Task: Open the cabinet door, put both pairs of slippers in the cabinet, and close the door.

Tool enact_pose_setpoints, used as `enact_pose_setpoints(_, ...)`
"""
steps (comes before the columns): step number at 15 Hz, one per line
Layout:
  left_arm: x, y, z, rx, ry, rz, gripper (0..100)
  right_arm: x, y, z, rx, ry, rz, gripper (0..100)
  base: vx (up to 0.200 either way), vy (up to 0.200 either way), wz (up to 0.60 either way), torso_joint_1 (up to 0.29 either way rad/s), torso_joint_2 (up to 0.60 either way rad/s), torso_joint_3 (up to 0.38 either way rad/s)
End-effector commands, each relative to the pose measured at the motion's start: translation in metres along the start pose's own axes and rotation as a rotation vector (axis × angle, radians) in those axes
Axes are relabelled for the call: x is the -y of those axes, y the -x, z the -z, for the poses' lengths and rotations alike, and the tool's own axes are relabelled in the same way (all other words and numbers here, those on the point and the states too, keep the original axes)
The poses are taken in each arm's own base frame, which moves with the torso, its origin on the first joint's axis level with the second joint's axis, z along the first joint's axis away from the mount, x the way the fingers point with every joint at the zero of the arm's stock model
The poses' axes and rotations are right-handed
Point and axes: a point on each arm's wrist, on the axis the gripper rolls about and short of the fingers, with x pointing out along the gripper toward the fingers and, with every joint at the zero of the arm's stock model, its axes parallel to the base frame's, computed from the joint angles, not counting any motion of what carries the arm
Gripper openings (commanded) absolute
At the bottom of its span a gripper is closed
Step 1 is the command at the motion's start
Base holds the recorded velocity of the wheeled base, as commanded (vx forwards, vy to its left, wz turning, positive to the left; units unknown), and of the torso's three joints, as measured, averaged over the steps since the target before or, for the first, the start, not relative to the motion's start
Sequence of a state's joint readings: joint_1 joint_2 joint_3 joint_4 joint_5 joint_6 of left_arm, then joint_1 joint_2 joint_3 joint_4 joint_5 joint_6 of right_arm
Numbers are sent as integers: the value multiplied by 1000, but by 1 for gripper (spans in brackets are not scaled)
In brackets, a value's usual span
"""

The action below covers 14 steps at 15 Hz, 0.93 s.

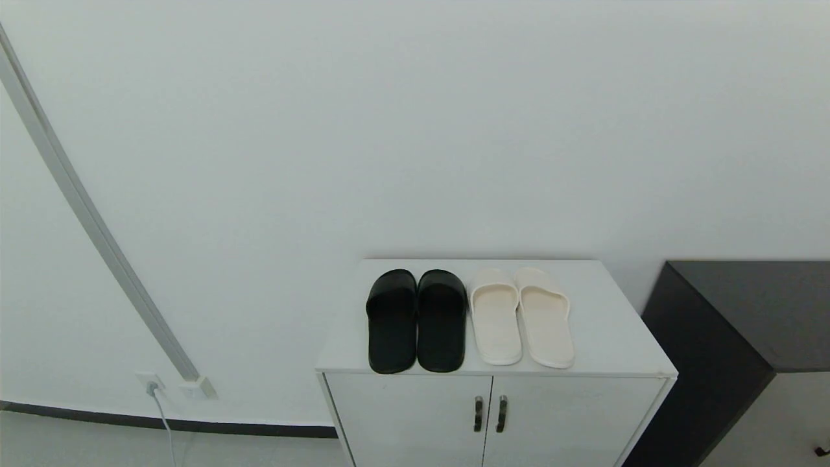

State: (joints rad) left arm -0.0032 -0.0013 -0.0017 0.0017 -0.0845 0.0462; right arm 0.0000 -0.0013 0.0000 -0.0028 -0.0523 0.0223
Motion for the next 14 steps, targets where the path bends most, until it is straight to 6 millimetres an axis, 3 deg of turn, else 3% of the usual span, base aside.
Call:
enact_pose_setpoints(1,0,0,0,-1,0,1,0,0,0,0,-3,7,-5,100,0,0,0,0,0,0)
enact_pose_setpoints(9,0,0,0,-2,8,-15,0,-1,-2,-2,-27,36,0,100,0,0,0,0,0,0)
enact_pose_setpoints(10,-1,0,0,-3,8,-31,0,-1,2,-24,33,2,-1,100,0,0,0,0,0,0)
enact_pose_setpoints(11,-1,0,0,-3,8,-31,0,-1,3,-59,38,-94,-35,100,0,0,0,0,0,0)
enact_pose_setpoints(14,-1,0,0,-3,8,-31,0,-4,-27,-60,-219,-38,-130,100,0,0,0,0,0,0)
